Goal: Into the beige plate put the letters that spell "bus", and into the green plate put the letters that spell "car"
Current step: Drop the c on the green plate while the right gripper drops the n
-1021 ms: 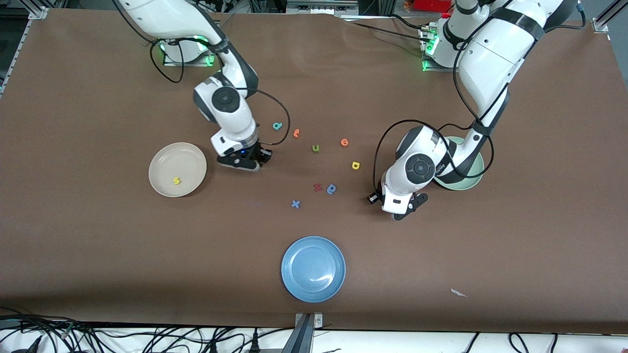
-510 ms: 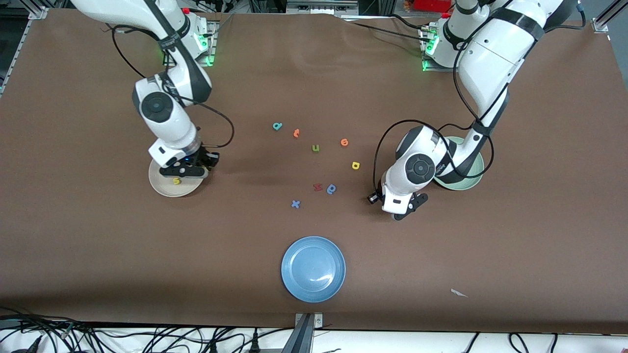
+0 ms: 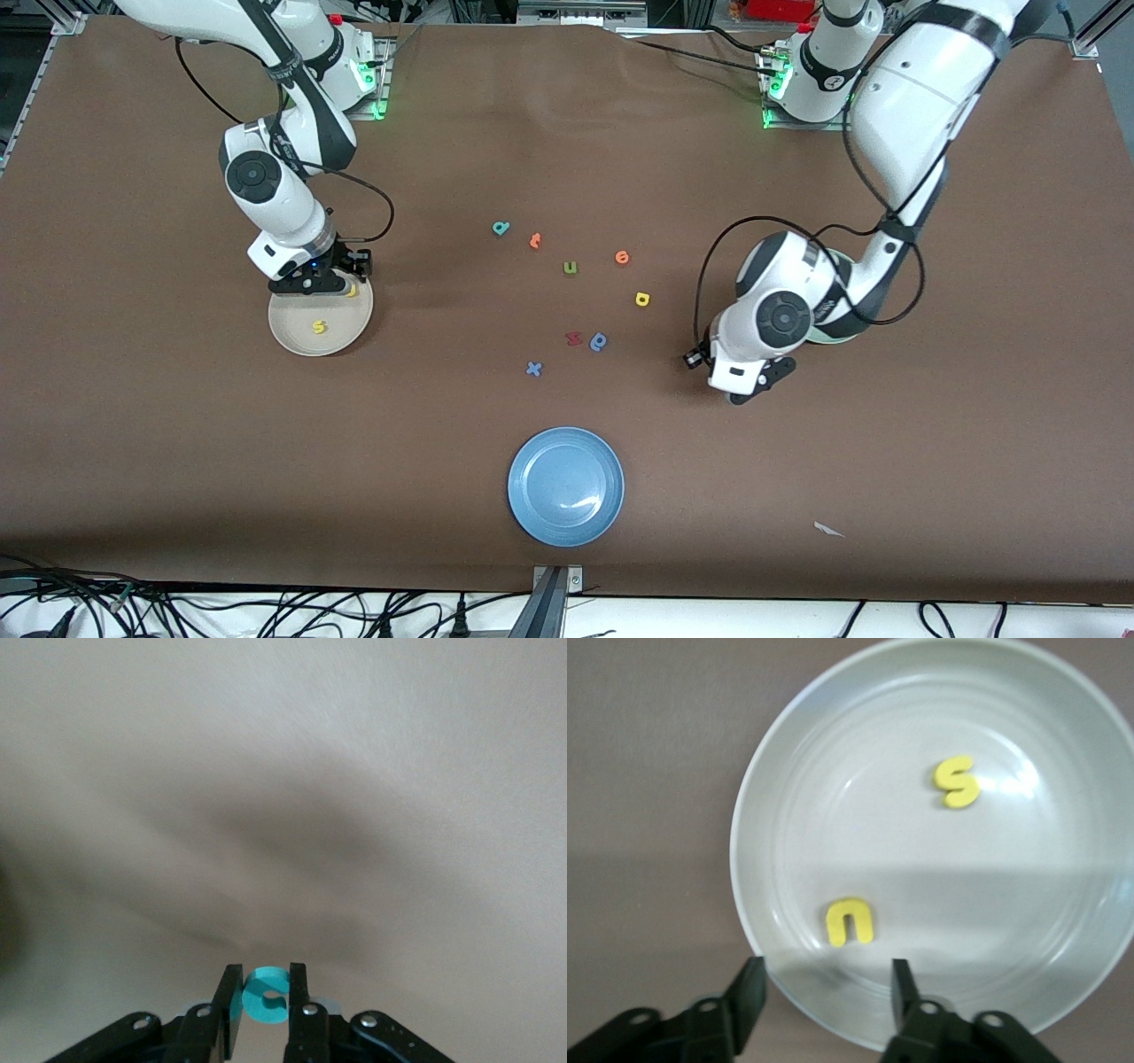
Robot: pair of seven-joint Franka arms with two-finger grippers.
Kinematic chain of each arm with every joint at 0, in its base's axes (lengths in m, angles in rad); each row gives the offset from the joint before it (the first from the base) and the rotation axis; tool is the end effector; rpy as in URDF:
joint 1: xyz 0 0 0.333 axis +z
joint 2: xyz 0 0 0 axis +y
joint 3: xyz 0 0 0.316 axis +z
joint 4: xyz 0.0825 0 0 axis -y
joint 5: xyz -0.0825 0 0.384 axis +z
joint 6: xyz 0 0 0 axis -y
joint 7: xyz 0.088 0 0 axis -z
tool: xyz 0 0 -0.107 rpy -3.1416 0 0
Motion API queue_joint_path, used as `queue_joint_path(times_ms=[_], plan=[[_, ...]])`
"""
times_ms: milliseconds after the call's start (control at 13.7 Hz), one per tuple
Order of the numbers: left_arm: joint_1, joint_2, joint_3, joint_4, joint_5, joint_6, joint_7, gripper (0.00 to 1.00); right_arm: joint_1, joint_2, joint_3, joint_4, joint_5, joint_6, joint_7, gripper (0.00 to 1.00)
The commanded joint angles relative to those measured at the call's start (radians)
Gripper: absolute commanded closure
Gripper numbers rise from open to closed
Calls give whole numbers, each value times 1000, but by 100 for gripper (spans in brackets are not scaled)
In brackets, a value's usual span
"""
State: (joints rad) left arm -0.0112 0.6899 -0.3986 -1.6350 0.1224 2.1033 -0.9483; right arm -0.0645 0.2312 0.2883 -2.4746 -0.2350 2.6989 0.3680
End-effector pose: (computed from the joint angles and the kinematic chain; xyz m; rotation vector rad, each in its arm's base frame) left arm 0.6267 -0.2337 0.2264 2.9956 0.8113 -0.3530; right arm 0.4626 0.1183 0.2056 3.1083 0.0941 0.0298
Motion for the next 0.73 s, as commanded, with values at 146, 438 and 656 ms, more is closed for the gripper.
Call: queue_joint_path(times_ms=[146,438,656], plan=[[151,-159,-40,-28,-56,-308,345,91,-9,-47,144,-15,-6,12,209,18],[230,-164,-39,-116,-12,-362,517,89,144,-32,157,-9,-4,18,441,17],[266,-161,-39,-231,40,-255,528,84,263,5,154,-1,-1,47,595,17]])
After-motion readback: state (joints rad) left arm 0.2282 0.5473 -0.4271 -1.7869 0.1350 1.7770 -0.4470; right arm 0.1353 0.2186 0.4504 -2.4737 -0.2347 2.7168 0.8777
